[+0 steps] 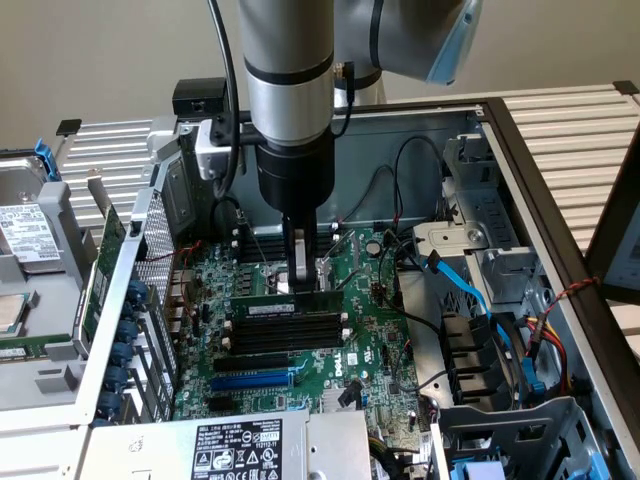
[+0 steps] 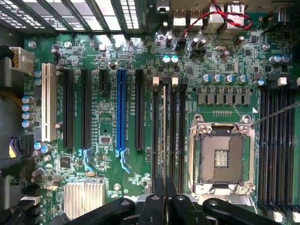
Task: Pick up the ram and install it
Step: 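Insert the ram into the slot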
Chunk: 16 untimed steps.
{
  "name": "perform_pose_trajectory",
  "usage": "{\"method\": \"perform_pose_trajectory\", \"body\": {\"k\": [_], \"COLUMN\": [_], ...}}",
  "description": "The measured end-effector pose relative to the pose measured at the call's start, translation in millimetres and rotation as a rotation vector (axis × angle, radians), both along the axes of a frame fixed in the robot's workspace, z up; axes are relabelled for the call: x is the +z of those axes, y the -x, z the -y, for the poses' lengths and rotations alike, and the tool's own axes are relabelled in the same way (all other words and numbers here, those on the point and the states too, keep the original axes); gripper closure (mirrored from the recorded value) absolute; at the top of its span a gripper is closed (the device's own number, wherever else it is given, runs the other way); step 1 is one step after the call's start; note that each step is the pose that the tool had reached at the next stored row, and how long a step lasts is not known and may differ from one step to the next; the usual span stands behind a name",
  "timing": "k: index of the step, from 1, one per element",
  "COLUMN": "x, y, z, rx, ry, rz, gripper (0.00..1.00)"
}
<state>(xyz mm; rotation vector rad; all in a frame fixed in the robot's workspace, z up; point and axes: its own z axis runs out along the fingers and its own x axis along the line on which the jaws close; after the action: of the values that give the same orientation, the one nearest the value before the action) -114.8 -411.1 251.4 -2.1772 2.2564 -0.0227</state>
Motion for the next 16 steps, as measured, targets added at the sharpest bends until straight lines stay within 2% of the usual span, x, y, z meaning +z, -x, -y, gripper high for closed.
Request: {"method": "perform_pose_trajectory", "body": {"k": [5, 11, 16], "x": [-2.7, -5.1, -5.7], "y": [0.1, 1.2, 2.4], "z": [1.9, 2.1, 2.1], "rx": [0.000, 0.001, 0.002], "ry": [0.0019, 0.0050, 0.0052], "rz": [0.0001, -0.0002, 0.0001], "gripper": [0.87, 0.87, 0.87]}}
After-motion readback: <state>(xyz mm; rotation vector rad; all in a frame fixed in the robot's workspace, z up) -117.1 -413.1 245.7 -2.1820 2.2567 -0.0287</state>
